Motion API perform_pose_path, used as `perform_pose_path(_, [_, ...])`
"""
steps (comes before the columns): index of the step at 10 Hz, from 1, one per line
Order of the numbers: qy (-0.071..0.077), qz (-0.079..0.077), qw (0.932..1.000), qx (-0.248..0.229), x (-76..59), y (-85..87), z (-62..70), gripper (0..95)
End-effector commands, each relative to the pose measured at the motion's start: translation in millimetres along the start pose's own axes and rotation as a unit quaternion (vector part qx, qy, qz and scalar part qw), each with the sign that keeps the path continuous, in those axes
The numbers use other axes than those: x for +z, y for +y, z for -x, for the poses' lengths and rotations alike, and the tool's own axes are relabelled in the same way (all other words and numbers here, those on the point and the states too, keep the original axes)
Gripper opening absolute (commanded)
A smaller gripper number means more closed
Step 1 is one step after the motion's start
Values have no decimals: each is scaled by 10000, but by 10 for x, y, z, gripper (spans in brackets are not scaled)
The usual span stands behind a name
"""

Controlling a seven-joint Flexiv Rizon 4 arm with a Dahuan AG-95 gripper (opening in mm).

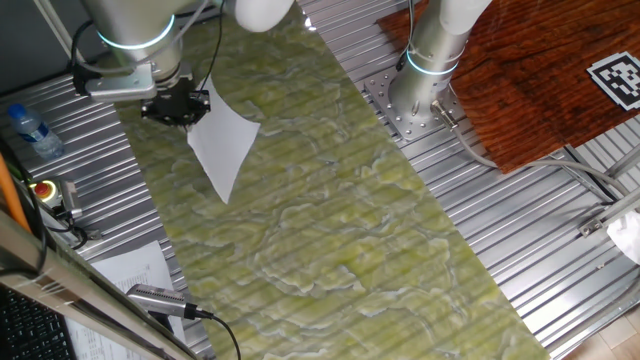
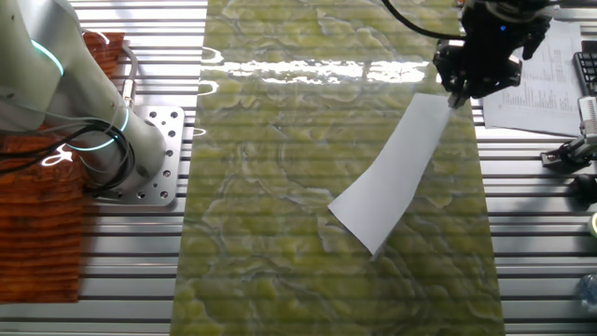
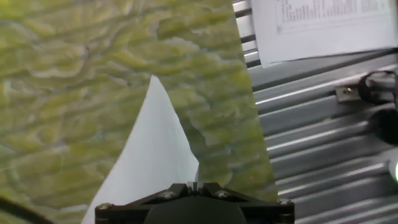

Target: Flip over and spread out the paper that is laid flat on the table

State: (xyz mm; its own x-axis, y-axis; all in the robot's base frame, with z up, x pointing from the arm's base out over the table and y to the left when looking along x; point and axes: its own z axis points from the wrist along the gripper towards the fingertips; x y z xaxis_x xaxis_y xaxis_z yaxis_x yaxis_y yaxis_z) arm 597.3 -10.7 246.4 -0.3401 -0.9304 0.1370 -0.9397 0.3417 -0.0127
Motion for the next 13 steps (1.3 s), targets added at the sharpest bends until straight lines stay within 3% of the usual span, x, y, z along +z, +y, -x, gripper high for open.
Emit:
perform_pose_path(1, [1, -3, 10000, 19, -21, 23, -21, 0])
perform_pose_path(4, [-111, -119, 9995, 261, -21, 23, -21, 0])
perform_pose_path(5, [-219, -248, 9980, 545, -21, 23, -21, 0])
perform_pose_path(7, [-624, -161, 9952, 733, -21, 23, -21, 0])
perform_pose_path(9, [-548, -196, 9942, 908, 14, 17, -26, 0])
perform_pose_path(12, [-313, -299, 9962, 760, -188, -42, -167, 0])
perform_pose_path(13, [-205, -347, 9968, 686, -305, -105, -287, 0])
